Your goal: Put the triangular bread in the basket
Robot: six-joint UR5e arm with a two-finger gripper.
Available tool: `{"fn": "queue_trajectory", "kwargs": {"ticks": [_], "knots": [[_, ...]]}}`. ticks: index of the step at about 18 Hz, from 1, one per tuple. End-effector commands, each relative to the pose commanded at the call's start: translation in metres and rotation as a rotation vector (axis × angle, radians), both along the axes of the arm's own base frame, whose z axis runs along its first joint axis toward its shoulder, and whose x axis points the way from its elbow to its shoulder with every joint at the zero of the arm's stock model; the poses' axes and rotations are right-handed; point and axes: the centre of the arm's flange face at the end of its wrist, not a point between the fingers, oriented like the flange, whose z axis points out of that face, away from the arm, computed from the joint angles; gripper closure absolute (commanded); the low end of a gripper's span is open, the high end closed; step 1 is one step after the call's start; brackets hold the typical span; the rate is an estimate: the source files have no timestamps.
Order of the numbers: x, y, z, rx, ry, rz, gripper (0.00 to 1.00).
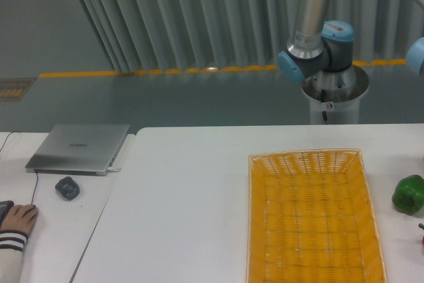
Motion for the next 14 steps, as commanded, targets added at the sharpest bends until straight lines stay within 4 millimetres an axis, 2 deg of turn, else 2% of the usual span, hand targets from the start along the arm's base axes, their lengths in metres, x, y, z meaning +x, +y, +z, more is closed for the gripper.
{"fn": "queue_trajectory", "kwargs": {"ticks": [4,5,9,10,14], "knots": [[-0.001,0.0005,-0.0018,0.001,-0.002,-0.001,0.17],[-0.0017,0.0007,-0.0006,0.001,-0.001,-0.001,0.25],[-0.002,0.0017,-0.0006,0.002,0.001,-0.003,0.48],[-0.0025,0.0017,0.0001,0.001,0.003,-0.002,0.58],[-0.003,0.0019,0.0002,0.003,0.01,-0.002,0.83]]}}
